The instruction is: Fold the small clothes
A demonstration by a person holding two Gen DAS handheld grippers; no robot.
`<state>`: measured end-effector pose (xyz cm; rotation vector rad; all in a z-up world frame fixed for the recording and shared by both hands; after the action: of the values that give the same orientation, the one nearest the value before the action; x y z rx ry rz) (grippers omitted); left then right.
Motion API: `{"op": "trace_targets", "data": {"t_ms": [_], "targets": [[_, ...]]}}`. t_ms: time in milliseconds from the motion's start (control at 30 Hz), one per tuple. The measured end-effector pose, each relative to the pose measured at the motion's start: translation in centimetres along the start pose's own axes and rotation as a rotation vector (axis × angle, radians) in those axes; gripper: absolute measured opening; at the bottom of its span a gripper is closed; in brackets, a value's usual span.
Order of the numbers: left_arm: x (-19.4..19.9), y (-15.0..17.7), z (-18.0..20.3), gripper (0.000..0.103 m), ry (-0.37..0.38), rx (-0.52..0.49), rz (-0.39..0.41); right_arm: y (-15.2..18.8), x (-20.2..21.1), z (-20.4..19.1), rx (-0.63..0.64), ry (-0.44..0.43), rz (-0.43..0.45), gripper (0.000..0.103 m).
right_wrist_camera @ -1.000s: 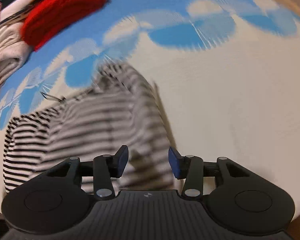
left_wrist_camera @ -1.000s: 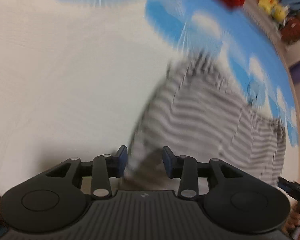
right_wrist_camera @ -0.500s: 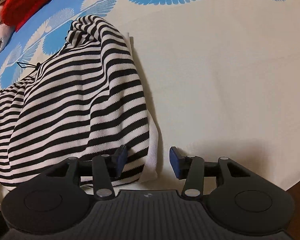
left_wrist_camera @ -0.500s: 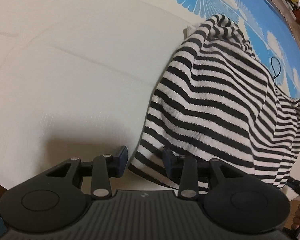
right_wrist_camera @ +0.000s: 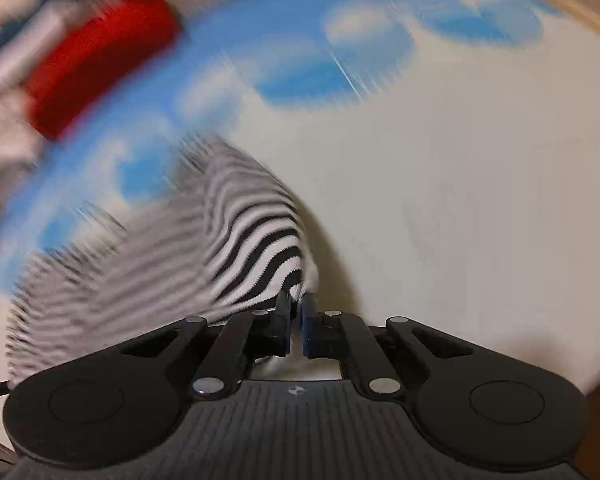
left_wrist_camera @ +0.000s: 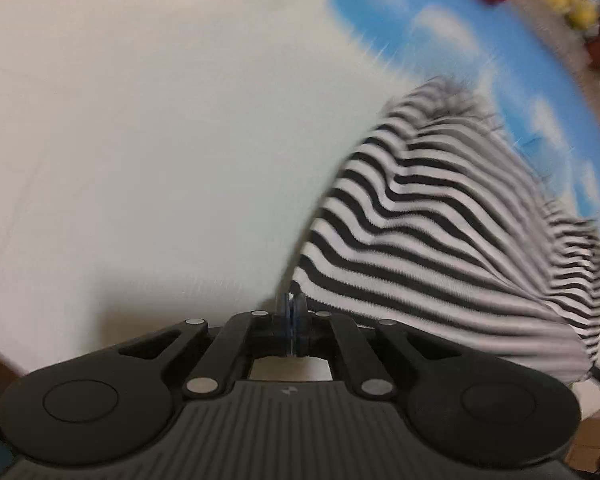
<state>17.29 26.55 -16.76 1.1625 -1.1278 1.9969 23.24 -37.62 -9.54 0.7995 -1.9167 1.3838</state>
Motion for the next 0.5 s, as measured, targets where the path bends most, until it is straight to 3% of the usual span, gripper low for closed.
{"op": "trace_targets", "data": {"t_ms": [67, 100, 167, 200, 267, 300, 333, 400, 500], "targets": [[-0.5, 0.6, 0.3, 0.001, -0.023, -0.044, -0.03, 2.0, -1.5, 1.2, 0.004, 0.075, -0.117, 0.002], [-0.7, 1.1, 0.3, 0.001, -0.029, -0.047, -0.05, 2.0, -1.6, 1.3, 0.025, 0.092, -0.125, 0.002], [-0.7, 1.3, 0.8, 0.003, -0.042, -0.08, -0.059, 1.6, -1.6, 0.7, 0.098, 0.12, -0.101, 0.002], [-0.4, 0.9, 1.2, 0.005, -0.049, -0.104, -0.034, 1.1, -1.4, 0.7, 0.157, 0.183, -0.066, 0.004], [0.9, -0.4, 2.3, 0.019, -0.059, -0.157, 0.072, -0.4, -0.8, 0.6, 0.247, 0.262, 0.024, 0.007], [1.6, -1.1, 2.9, 0.033, -0.058, -0.18, 0.129, -0.8, -0.4, 0.6, 0.237, 0.248, 0.052, 0.013], [2.6, -1.8, 3.8, 0.038, -0.044, -0.204, 0.196, -1.4, -0.2, 0.3, 0.199, 0.207, 0.079, 0.016], [3.4, -2.3, 5.5, 0.039, 0.02, -0.216, 0.254, -2.0, 0.3, -0.4, 0.133, 0.117, 0.11, 0.024], [3.5, -1.8, 8.6, 0.039, 0.136, -0.233, 0.243, -1.9, 0.0, -2.6, 0.116, -0.014, 0.104, 0.034]]}}
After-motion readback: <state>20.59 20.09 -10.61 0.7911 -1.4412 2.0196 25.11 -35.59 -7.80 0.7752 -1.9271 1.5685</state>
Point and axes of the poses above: each gripper's, at about its wrist camera, not at the fingertips, and x roughly against the way its jaws point, z to its right, y to its underside, the point moved 9 cm from there along -x, roughly the way its jaws point, and after that the axes turned 12 degrees about z, right-handed, at the moved point
